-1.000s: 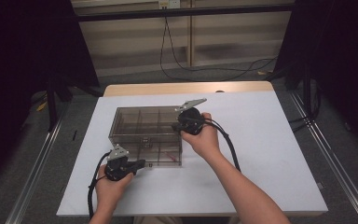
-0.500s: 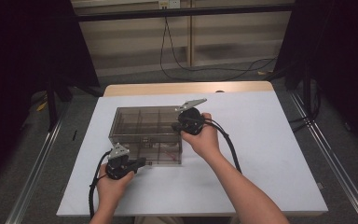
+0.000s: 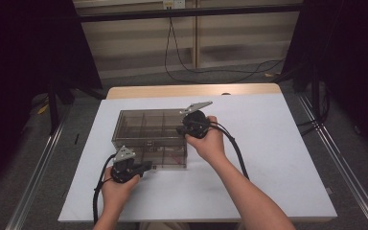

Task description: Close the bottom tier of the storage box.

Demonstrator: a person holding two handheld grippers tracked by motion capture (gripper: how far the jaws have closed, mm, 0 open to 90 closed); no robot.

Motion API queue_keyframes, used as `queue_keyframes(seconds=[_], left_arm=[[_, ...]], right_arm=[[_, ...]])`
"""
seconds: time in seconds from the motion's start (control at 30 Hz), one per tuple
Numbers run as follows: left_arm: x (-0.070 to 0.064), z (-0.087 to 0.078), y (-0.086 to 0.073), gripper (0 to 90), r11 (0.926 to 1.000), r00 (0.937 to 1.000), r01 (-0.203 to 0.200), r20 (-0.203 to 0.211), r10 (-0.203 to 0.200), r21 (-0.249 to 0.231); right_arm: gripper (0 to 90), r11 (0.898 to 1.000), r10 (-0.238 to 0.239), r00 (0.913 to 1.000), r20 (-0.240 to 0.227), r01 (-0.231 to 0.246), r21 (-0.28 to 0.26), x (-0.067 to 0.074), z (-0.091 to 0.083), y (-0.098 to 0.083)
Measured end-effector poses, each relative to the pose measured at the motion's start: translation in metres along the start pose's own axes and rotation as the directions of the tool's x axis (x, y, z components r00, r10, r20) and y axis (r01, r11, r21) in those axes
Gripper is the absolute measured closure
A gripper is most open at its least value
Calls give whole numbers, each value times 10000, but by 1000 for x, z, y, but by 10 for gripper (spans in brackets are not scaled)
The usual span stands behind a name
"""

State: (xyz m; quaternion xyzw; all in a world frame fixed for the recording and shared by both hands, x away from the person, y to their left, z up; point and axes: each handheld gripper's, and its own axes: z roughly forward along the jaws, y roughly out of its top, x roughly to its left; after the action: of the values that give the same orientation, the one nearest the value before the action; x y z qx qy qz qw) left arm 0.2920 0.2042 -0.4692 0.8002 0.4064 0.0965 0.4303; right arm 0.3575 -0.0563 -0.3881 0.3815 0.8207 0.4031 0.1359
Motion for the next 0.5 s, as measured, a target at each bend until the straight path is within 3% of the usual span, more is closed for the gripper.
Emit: queue_keyframes(seconds=[0.5], left_arm=[[-3,2,-2,900,10000,10000,-9,11,9,79]], right_arm=[[900,10000,-5,10000,54,5,19,0,0,0]])
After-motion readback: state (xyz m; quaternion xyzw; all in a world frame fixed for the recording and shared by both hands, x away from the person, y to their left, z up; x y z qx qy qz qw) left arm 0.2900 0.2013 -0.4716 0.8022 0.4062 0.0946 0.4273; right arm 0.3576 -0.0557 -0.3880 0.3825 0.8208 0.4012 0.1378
